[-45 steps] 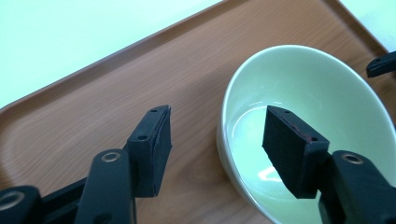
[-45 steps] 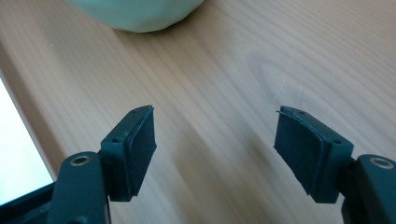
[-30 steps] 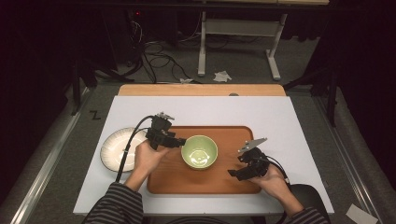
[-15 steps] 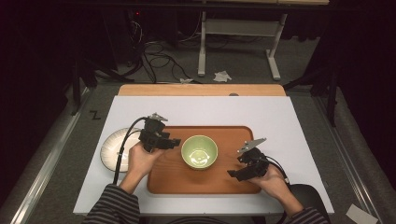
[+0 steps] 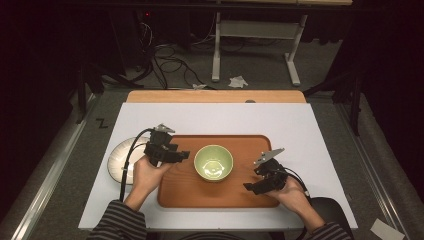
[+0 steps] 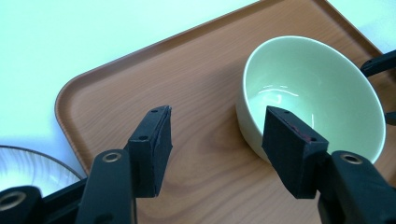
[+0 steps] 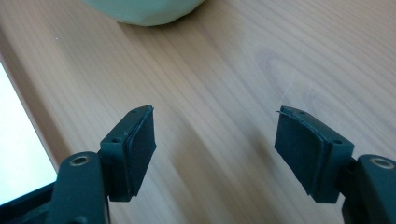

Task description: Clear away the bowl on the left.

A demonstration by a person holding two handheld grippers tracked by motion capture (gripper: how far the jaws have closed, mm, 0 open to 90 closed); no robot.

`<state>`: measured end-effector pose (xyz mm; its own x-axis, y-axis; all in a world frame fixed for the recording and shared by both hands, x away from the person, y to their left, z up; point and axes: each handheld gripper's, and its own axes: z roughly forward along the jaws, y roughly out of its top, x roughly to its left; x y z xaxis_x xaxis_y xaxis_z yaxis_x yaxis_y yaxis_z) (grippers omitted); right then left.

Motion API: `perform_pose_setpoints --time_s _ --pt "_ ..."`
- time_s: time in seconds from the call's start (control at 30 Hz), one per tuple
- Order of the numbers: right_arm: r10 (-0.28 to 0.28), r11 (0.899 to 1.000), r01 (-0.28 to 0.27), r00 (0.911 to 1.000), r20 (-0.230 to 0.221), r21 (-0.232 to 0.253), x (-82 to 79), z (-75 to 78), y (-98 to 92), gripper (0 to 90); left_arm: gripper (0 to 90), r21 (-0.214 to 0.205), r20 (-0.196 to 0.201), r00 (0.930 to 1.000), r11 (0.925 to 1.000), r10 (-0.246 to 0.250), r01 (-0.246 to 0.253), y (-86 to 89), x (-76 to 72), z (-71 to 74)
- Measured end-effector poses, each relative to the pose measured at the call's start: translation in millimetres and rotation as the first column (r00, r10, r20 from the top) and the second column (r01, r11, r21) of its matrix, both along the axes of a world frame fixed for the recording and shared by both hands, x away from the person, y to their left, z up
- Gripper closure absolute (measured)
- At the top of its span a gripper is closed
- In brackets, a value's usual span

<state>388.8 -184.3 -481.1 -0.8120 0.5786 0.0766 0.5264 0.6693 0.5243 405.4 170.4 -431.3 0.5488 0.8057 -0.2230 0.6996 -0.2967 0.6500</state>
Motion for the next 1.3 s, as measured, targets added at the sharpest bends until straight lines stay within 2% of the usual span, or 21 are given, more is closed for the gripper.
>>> perform_pose_setpoints --time_s 0.27,0.57,0.63,0.7,0.73,0.9,1.07,1.13,1.3 --pt "0.003 1.0 -0.003 1.0 0.003 0.001 0.0 0.2 0.2 30.6 42.2 0.02 0.001 1.0 0.9998 0.0 0.0 2.5 -5.7 -1.9" --pt "-0.001 1.0 0.001 1.0 0.002 -0.001 0.1 0.1 0.3 30.6 42.2 0.055 0.014 0.9996 0.9982 -0.026 0.025 -1.3 -15.2 -0.9" --pt "-0.003 1.0 0.003 1.0 0.001 0.0 -0.2 0.1 0.5 30.6 42.8 0.05 0.02 0.999 0.998 -0.039 0.038 -2.6 -17.9 -0.4" --pt "-0.001 1.0 0.001 1.0 0.001 0.0 0.1 0.0 0.1 30.6 43.8 0.017 0.012 0.9992 0.9991 -0.038 0.038 -3.1 -20.3 -1.2" --pt "0.001 1.0 -0.001 1.0 0.002 0.002 0.3 -0.1 -0.1 30.6 43.9 0.014 0.009 0.9991 0.999 -0.041 0.041 -3.2 -21.3 -2.2" --pt "-0.001 1.0 0.001 1.0 0.0 0.0 0.1 0.1 0.2 30.6 43.9 0.015 0.007 0.9989 0.9988 -0.047 0.047 -3.2 -26.0 -4.4" --pt "-0.002 1.0 0.002 1.0 0.0 -0.001 0.0 0.0 0.2 30.6 43.7 0.048 0.014 0.998 0.997 -0.061 0.06 -5.7 -32.8 -5.6" --pt "-0.002 1.0 0.002 1.0 0.002 0.001 0.1 0.2 0.0 30.6 43.8 0.033 0.005 0.9982 0.9977 -0.06 0.06 -5.6 -33.5 -7.3" --pt "-0.001 1.0 0.001 1.0 0.001 -0.001 0.1 0.0 0.4 30.6 43.9 0.023 -0.01 0.9984 0.9982 -0.056 0.056 -3.4 -35.6 -10.9"
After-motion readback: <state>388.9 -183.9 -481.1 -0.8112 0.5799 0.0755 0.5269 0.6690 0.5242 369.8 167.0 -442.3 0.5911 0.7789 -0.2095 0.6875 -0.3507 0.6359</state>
